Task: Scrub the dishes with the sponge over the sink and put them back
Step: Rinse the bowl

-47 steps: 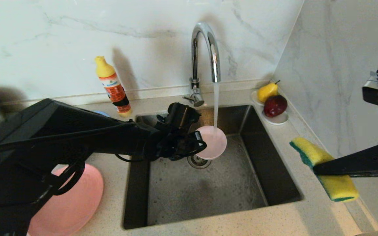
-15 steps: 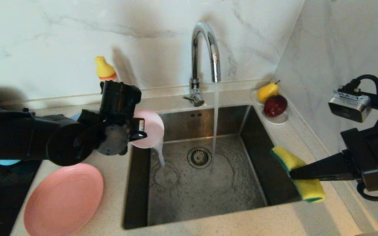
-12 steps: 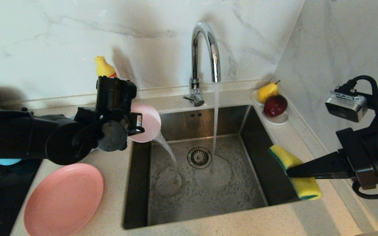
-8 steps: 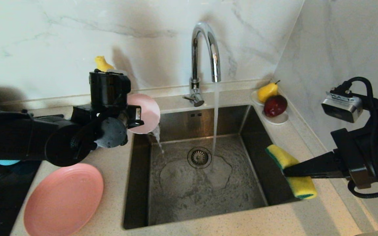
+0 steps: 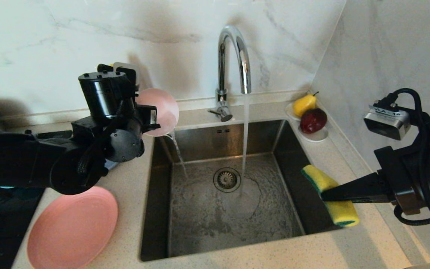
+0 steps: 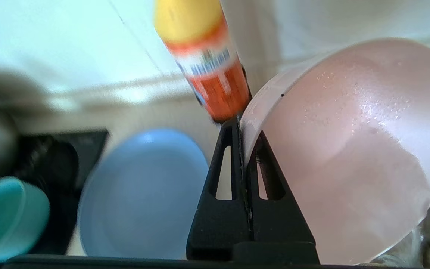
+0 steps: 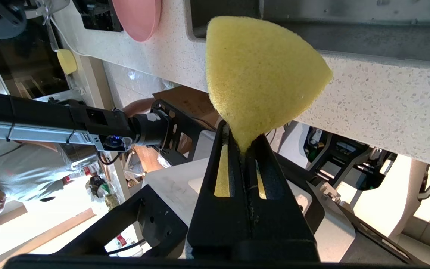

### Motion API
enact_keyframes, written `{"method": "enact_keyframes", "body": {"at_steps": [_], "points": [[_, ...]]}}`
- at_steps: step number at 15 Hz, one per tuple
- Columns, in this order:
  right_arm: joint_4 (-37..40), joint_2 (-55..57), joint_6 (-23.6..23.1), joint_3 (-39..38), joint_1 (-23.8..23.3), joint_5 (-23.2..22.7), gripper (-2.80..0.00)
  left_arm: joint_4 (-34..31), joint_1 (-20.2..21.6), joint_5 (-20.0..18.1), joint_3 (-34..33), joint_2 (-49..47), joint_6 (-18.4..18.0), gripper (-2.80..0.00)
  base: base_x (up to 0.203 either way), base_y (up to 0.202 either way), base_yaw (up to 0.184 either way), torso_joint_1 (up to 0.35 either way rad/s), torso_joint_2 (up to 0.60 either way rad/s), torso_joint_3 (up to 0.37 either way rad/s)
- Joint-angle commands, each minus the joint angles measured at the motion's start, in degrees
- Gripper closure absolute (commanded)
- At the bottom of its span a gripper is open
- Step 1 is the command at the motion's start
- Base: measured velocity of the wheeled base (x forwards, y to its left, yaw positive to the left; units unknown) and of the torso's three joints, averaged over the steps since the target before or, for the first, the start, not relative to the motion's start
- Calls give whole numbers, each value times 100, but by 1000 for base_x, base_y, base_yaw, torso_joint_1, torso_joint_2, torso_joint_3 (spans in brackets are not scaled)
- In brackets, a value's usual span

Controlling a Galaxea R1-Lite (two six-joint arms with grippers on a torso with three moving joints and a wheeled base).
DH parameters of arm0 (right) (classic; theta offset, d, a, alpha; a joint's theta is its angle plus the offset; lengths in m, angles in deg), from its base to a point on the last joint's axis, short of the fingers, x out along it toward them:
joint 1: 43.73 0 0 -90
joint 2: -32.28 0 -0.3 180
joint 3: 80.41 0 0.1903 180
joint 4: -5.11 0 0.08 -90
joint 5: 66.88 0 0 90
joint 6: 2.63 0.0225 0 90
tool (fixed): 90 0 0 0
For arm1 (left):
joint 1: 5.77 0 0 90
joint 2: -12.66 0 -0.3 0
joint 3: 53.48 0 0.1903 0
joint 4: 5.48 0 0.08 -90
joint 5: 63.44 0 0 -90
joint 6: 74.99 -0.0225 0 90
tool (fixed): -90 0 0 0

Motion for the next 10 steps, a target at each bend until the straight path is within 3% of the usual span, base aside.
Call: {"method": "enact_keyframes", "body": {"at_steps": [1, 3, 10], "points": [[18, 48, 17, 25, 5, -22, 0, 722, 18, 17, -87, 9, -256, 0, 0, 0, 0, 0, 0, 0], [18, 67, 17, 8, 5, -40, 0, 1296, 16, -16, -97, -7, -357, 0, 0, 0, 0, 0, 0, 0], [18, 52, 25, 60, 5, -22, 0, 2047, 7, -48, -89, 117, -329, 0, 0, 0, 0, 0, 0, 0]]}}
